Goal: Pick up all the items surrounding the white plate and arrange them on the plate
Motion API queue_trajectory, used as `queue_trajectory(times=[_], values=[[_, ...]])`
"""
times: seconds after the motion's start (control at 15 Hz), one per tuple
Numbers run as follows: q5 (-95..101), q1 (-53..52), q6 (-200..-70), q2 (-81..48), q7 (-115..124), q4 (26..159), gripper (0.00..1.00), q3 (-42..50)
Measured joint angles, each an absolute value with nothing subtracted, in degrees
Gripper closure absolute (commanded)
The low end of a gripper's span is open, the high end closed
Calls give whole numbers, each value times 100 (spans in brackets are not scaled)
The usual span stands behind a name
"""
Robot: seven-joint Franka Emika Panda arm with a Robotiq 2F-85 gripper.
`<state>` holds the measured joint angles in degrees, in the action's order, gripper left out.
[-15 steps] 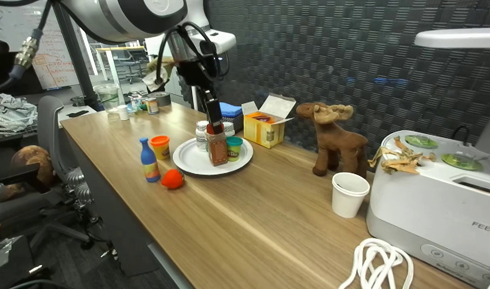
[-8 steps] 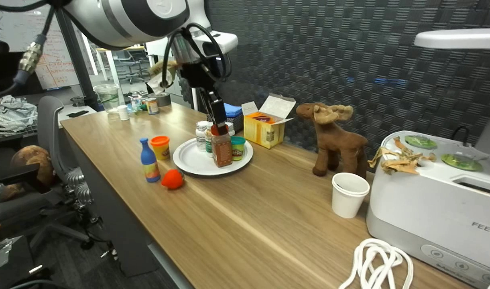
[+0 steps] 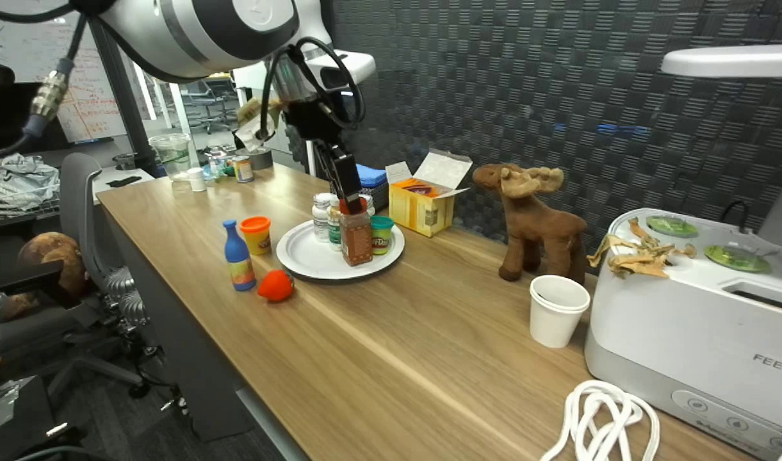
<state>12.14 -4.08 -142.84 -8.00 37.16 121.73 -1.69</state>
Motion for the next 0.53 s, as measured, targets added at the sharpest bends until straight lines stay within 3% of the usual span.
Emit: queue_trajectory(times=[0.53], values=[[2037,-627,-13941,-64,4184,12239,0,-240]])
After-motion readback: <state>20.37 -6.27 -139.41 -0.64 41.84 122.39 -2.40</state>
